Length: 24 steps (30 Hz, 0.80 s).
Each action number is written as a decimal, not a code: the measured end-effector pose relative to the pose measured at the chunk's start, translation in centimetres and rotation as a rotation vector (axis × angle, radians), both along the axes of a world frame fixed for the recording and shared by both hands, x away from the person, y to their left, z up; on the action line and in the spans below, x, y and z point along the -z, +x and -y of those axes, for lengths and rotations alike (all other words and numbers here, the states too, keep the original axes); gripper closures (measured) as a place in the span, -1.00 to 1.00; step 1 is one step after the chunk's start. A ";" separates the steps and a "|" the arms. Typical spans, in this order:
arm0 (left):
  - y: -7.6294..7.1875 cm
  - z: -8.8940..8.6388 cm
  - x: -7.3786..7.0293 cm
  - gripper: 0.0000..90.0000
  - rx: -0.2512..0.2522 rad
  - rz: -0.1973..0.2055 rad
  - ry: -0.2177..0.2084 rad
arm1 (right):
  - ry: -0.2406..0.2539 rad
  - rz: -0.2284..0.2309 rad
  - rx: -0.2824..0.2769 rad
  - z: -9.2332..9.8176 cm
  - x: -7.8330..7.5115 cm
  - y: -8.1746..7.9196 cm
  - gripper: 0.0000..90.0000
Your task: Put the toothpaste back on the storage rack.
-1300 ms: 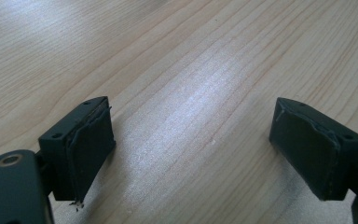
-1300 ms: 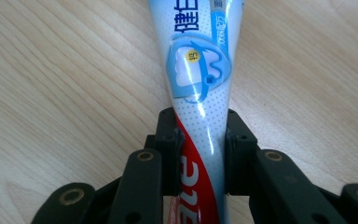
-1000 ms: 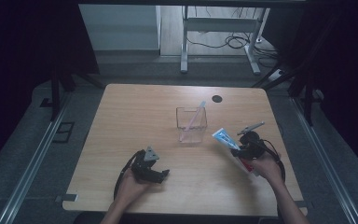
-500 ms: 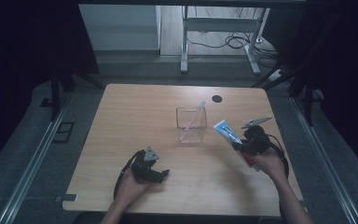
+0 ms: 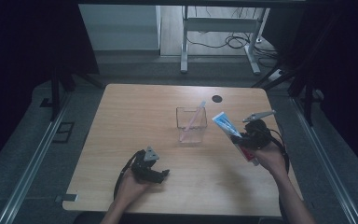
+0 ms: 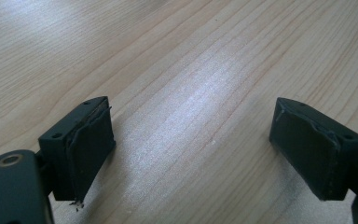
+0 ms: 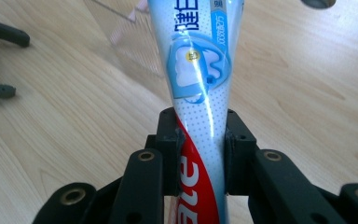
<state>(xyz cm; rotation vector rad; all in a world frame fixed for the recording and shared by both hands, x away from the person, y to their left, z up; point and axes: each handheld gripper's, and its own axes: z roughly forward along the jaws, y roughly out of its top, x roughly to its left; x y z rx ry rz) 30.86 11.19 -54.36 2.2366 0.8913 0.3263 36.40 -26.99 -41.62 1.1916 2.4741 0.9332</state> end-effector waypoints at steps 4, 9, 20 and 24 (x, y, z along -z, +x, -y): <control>0.0 0.0 0.0 -0.70 -0.001 -0.001 -0.001 | 0.007 0.018 -0.006 -0.4 -0.7 0.2 0.61; 0.0 0.0 0.0 -0.70 -0.002 -0.001 -0.001 | 0.017 0.033 -0.013 -0.9 -1.0 0.4 0.61; 0.0 0.0 0.0 -0.70 -0.002 -0.001 -0.001 | 0.035 0.062 -0.029 -2.3 -2.1 1.1 0.61; 0.0 0.0 0.0 -0.70 -0.001 -0.001 -0.001 | 0.049 0.073 -0.034 -2.9 -2.6 1.4 0.61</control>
